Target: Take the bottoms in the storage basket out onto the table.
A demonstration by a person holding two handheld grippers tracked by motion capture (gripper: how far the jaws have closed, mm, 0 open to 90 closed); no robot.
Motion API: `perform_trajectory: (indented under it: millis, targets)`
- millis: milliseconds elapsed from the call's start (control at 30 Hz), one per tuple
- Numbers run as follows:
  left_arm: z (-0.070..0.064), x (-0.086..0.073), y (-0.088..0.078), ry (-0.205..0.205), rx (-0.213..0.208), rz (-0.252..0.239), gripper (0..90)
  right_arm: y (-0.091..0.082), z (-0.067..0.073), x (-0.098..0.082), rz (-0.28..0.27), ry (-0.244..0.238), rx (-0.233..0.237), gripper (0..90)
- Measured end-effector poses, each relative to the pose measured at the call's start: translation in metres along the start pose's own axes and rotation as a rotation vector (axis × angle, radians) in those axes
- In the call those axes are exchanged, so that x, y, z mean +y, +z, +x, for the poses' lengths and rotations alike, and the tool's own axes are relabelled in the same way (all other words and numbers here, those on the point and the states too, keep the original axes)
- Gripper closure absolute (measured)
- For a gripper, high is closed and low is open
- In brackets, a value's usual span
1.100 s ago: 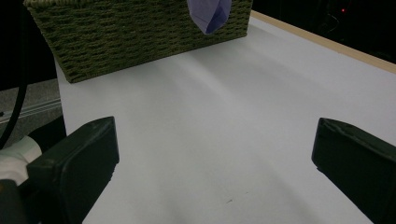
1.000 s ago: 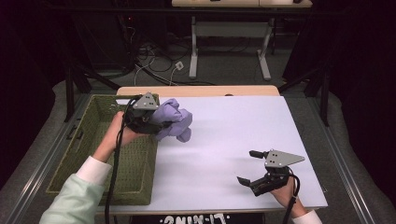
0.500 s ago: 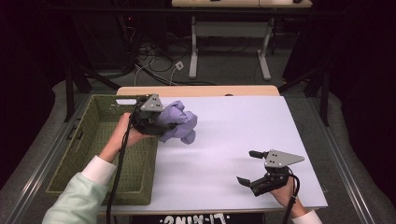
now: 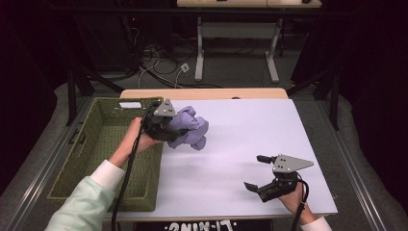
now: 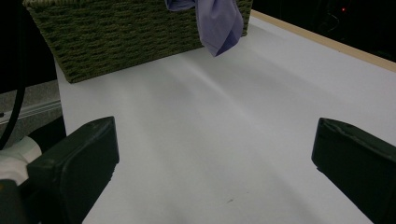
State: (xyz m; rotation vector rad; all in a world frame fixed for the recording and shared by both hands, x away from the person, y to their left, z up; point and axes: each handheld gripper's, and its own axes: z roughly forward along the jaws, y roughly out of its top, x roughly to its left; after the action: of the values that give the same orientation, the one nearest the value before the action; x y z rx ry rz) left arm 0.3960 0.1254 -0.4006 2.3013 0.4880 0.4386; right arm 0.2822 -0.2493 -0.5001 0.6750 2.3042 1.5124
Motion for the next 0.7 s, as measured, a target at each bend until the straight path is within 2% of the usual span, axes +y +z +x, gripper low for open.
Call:
perform_trajectory:
  millis: [200, 700]
  targets:
    - [-0.002, 0.001, 0.005, -0.005, -0.004, 0.003, 48.1, 0.0, 0.0, 0.0, 0.001, -0.001, 0.0, 0.4]
    - [-0.007, 0.003, 0.017, 0.011, -0.018, 0.033, 48.2, 0.0, 0.0, 0.0, 0.002, 0.0, 0.002, 0.3]
